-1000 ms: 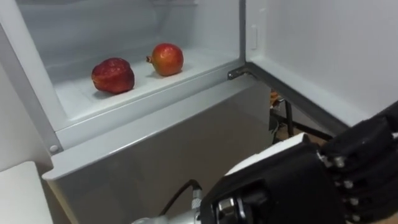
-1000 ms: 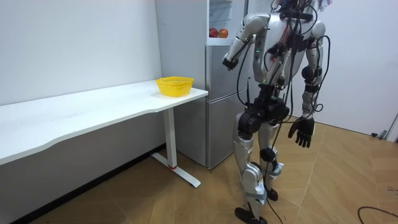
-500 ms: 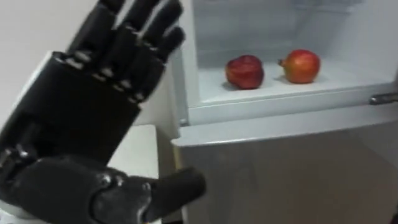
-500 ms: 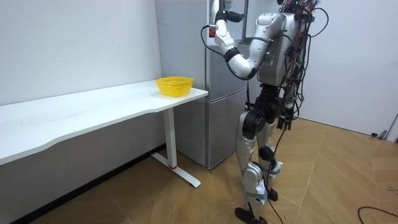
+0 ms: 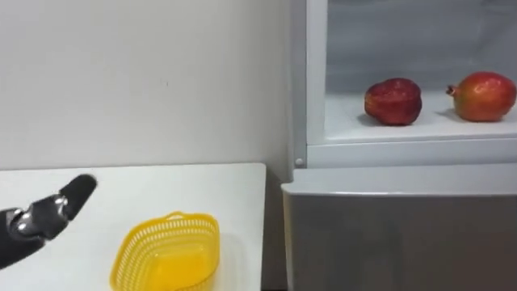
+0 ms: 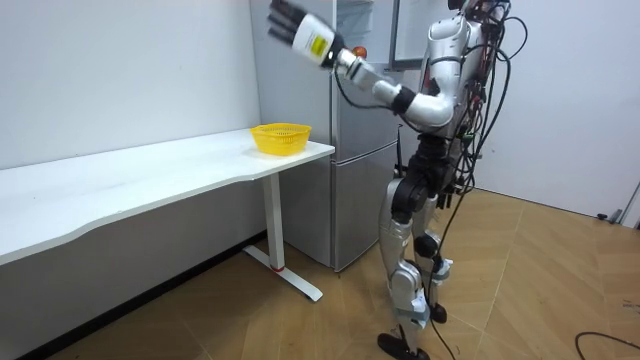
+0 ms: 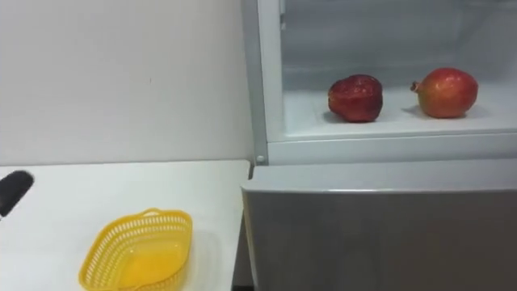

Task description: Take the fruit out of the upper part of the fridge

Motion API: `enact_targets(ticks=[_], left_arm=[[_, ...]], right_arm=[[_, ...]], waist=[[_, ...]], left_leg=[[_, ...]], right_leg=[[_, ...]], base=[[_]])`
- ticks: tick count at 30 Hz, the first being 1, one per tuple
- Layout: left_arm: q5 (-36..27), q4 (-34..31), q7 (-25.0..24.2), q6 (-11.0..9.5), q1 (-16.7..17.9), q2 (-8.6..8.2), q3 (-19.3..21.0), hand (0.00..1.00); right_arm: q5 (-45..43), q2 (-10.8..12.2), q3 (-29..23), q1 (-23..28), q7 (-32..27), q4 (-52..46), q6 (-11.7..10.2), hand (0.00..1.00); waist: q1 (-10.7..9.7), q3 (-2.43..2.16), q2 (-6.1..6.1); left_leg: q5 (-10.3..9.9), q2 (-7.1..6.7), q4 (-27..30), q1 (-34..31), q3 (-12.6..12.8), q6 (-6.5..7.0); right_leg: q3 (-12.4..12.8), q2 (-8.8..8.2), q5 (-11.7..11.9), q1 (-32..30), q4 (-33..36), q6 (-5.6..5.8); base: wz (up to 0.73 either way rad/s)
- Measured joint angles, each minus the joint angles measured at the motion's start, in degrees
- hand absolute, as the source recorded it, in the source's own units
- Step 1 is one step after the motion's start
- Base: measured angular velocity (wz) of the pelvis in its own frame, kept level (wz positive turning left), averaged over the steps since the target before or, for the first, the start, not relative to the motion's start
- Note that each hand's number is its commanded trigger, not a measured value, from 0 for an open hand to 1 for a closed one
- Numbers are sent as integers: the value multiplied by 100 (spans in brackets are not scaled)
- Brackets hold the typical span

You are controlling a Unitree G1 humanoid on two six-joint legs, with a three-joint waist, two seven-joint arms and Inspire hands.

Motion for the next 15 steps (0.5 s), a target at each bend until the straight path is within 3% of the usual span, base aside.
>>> enact_targets(ticks=[2,8,9,11,15], left_arm=[[11,978,523,19,268,-119,143,0],[-96,3608,1662,39,615,-328,221,0],[-177,3873,1719,37,631,-326,180,0],[-439,5242,1766,46,627,-334,-8,0],[-455,7207,1631,119,620,-424,-332,0]], right_arm=[[57,-10,-116,36,-62,-22,4,0],[191,-16,-352,103,-96,-45,19,0],[208,-17,-356,100,-96,-55,39,0],[226,-35,-387,123,-89,-43,102,0],[195,44,-400,144,16,22,193,0]], waist=[[99,-2,1],[105,-9,-72],[110,-6,-91],[73,-15,-144],[84,-36,-202]], left_leg=[[0,2,1,8,-33,0],[0,-12,-46,10,-95,0],[0,-24,-45,12,-114,0],[-1,-72,-49,43,-203,1],[-16,-81,-63,70,-182,24]], right_leg=[[-5,1,-10,-2,19,-8],[-116,-26,-37,28,42,1],[-121,-38,-51,23,51,5],[-168,-83,-77,87,29,36],[-124,-85,-75,112,-12,54]], base=[[0],[8],[15],[13],[-1]])
